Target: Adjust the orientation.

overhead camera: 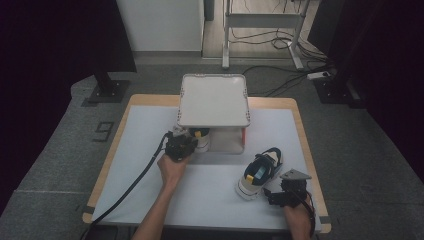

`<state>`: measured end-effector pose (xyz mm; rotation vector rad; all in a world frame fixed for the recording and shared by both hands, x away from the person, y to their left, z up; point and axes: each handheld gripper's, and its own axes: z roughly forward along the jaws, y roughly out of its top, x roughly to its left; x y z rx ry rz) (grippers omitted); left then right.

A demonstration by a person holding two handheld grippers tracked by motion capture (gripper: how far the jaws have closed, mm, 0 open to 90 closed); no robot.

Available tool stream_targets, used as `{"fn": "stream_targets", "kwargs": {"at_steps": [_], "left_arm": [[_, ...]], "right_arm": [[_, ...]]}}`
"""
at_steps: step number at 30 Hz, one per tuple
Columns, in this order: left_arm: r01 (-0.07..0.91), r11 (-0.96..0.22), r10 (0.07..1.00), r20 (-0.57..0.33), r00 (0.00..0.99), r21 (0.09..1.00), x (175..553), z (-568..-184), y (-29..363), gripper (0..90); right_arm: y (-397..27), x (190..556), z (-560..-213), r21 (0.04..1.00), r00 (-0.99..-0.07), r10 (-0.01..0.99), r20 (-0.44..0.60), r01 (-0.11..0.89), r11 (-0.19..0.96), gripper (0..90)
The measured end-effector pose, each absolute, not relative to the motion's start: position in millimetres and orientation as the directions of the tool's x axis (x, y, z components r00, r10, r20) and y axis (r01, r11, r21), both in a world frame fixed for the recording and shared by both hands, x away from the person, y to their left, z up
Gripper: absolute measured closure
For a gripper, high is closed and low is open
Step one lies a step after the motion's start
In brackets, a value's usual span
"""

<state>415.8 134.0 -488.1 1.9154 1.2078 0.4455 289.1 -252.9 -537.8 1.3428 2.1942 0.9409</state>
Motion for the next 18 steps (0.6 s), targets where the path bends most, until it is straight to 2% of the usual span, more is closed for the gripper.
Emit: {"fn": "stream_targets", "kwargs": {"at_steps": [10, 11, 13, 18], "left_arm": [[0.573, -0.194, 0.868, -0.132, 0.478, 0.797, 418.9, -491.6, 133.9, 67.1], [0.569, -0.200, 0.868, -0.125, 0.481, 0.798, 417.5, -490.7, 134.1, 61.8], [0.557, -0.217, 0.859, -0.114, 0.499, 0.801, 412.9, -486.5, 135.0, 59.6], [0.554, -0.262, 0.810, -0.132, 0.572, 0.791, 398.2, -472.7, 138.5, 43.2]], "right_arm": [[-252.9, 289.1, -537.8, 0.720, -0.459, 0.888, 0.010, 0.619, 0.312, 0.0], [-252.9, 289.1, -537.8, 0.720, -0.459, 0.888, 0.009, 0.619, 0.312, 0.0], [-252.9, 289.1, -537.8, 0.720, -0.459, 0.889, 0.009, 0.619, 0.312, 0.0], [-252.9, 289.0, -537.8, 0.720, -0.458, 0.889, 0.009, 0.619, 0.312, 0.0]]}}
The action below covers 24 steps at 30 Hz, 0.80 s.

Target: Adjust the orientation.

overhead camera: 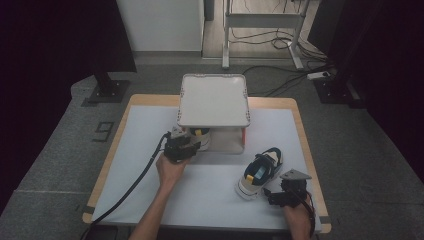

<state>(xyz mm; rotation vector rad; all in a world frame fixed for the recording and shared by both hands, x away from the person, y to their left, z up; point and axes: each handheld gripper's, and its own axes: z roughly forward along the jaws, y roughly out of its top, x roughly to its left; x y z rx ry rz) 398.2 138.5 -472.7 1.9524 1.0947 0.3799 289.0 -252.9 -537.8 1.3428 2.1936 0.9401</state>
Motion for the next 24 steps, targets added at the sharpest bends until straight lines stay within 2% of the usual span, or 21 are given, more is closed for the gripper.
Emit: {"fn": "stream_targets", "kwargs": {"at_steps": [5, 7, 10, 12, 19, 24], "left_arm": [[0.545, -0.322, 0.777, -0.112, 0.619, 0.775, 379.7, -465.4, 148.3, 23.2], [0.549, -0.325, 0.768, -0.124, 0.628, 0.770, 372.2, -464.3, 157.9, 18.1], [0.559, -0.331, 0.753, -0.144, 0.642, 0.761, 361.9, -464.7, 174.6, 14.9], [0.557, -0.351, 0.753, -0.127, 0.646, 0.753, 354.4, -466.4, 184.9, 13.8], [0.557, -0.389, 0.766, -0.078, 0.638, 0.734, 334.7, -480.3, 215.5, 1.0], [0.565, -0.406, 0.767, -0.068, 0.638, 0.719, 326.9, -495.8, 229.1, 0.0]], "right_arm": [[-252.8, 289.0, -537.8, 0.721, -0.458, 0.889, 0.008, 0.619, 0.313, 0.0], [-252.8, 289.0, -537.8, 0.720, -0.458, 0.889, 0.009, 0.620, 0.312, 0.0], [-252.9, 289.1, -537.8, 0.720, -0.458, 0.889, 0.009, 0.620, 0.312, 0.0], [-252.8, 289.1, -537.8, 0.719, -0.458, 0.889, 0.010, 0.621, 0.312, 0.0], [-252.8, 289.2, -537.8, 0.719, -0.458, 0.889, 0.010, 0.621, 0.312, 0.0], [-252.6, 289.0, -537.8, 0.719, -0.458, 0.889, 0.007, 0.620, 0.314, 0.0]]}}
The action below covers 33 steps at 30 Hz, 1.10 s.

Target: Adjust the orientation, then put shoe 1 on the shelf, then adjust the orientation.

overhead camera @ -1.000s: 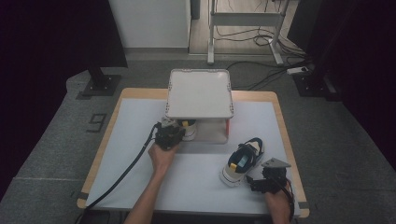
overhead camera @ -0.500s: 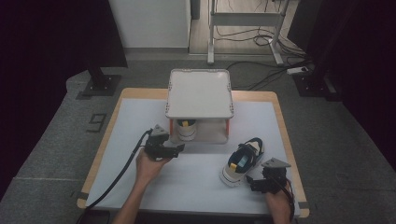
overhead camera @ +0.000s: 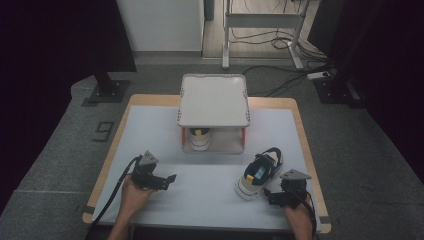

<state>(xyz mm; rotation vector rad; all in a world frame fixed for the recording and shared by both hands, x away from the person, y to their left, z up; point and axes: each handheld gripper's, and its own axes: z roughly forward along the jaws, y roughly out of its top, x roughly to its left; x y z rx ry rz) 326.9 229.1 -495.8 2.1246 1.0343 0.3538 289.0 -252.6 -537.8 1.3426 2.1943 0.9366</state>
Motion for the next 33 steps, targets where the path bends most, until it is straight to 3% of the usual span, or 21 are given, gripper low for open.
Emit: {"fn": "stream_targets", "kwargs": {"at_steps": [9, 19, 33], "left_arm": [[0.598, -0.451, 0.786, -0.022, 0.617, 0.663, 324.6, -528.7, 240.3, 0.0], [0.595, -0.455, 0.790, -0.007, 0.613, 0.662, 323.7, -529.2, 239.4, 0.0], [0.594, -0.453, 0.791, -0.008, 0.612, 0.665, 323.4, -529.5, 239.2, 0.0]], "right_arm": [[-252.7, 289.1, -537.7, 0.719, -0.458, 0.889, 0.009, 0.621, 0.313, 0.0], [-254.5, 283.6, -532.9, 0.720, -0.442, 0.897, 0.027, 0.630, 0.289, 1.8], [-229.7, 245.2, -493.4, 0.753, -0.435, 0.896, 0.095, 0.620, 0.221, 0.0]]}}
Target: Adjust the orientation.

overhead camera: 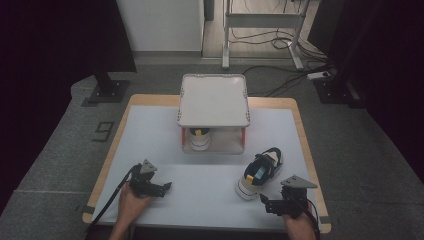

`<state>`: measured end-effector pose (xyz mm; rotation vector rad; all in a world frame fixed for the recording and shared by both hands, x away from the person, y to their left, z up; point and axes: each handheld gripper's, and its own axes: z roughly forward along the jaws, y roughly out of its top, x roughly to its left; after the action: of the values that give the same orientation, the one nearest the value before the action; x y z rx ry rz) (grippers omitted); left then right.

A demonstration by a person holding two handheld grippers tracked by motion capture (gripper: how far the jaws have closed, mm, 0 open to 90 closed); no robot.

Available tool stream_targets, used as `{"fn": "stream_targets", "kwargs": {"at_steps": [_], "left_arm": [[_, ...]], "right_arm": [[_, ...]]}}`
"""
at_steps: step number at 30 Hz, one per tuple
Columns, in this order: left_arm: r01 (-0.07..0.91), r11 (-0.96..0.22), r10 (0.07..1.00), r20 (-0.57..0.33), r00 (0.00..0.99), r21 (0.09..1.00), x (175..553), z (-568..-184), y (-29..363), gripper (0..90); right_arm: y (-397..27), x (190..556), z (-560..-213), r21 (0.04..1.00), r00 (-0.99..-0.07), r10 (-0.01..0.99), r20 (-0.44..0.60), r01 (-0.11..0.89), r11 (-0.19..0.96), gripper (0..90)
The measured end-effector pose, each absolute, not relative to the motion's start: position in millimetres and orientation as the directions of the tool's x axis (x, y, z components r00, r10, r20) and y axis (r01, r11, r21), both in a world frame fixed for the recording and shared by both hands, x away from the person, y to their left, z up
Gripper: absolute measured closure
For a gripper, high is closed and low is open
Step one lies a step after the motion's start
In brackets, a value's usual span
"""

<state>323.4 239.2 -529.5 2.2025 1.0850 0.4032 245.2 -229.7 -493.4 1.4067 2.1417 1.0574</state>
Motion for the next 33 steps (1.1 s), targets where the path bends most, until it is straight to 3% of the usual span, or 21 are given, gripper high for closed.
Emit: {"fn": "stream_targets", "kwargs": {"at_steps": [6, 15, 20, 33], "left_arm": [[0.593, -0.456, 0.790, -0.005, 0.613, 0.664, 323.3, -529.4, 239.3, 0.0], [0.592, -0.454, 0.791, -0.005, 0.612, 0.666, 323.1, -529.6, 239.0, 0.0], [0.592, -0.457, 0.790, -0.003, 0.613, 0.664, 323.2, -529.5, 239.1, 0.0], [0.592, -0.457, 0.790, -0.003, 0.613, 0.664, 323.0, -529.5, 239.1, 0.0]], "right_arm": [[-208.5, 242.0, -487.7, 0.763, -0.429, 0.898, 0.100, 0.612, 0.208, 0.0], [-187.6, 257.2, -490.4, 0.771, -0.314, 0.948, 0.051, 0.616, 0.163, 0.0], [-179.8, 265.3, -491.2, 0.775, -0.308, 0.950, 0.054, 0.613, 0.154, 0.0], [-231.3, 261.8, -487.4, 0.765, -0.285, 0.958, 0.033, 0.625, 0.159, 0.0]]}}
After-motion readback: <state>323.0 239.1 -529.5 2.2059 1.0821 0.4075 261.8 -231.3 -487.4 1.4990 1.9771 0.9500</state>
